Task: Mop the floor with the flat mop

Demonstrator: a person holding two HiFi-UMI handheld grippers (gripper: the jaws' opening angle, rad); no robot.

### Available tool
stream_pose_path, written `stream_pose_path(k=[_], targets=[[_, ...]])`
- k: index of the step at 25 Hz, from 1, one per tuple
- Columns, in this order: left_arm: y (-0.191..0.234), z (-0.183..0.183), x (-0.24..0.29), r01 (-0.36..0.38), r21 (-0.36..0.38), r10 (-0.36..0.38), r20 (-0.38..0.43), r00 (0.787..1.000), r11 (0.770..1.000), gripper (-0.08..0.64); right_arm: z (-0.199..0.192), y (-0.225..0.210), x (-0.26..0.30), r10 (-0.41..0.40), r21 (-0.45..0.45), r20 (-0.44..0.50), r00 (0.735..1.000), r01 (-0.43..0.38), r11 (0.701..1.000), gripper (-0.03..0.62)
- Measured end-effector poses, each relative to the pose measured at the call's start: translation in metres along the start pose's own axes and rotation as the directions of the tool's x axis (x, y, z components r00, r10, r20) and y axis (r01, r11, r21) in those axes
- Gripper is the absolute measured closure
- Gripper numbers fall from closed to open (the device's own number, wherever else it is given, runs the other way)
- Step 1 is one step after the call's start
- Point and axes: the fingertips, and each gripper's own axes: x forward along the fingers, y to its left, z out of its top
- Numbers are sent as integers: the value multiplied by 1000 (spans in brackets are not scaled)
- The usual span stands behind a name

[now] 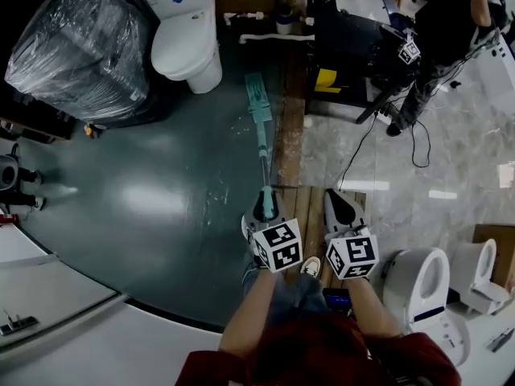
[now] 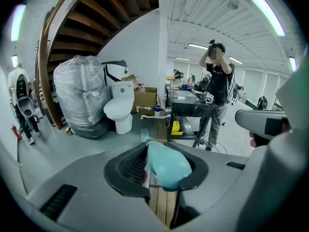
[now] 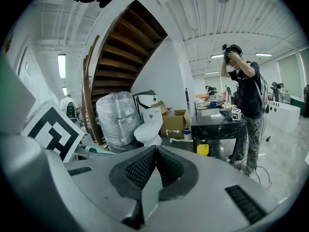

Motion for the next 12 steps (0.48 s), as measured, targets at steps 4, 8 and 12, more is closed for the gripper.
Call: stream_pose_path(k=[4, 8, 12], targets=[[13, 15, 29, 8, -4, -8, 10, 1000, 1000, 436, -3, 0, 28, -13, 5, -17, 1000, 13, 1000, 575], [24, 25, 58, 9, -3, -8, 19, 1000, 1000, 436, -7, -4, 51, -25, 20, -30, 999, 26, 999, 575], [29, 37, 89, 14, 1, -14, 29, 999, 1000, 436, -8, -10, 77, -36, 26, -30, 999, 37, 999, 575]])
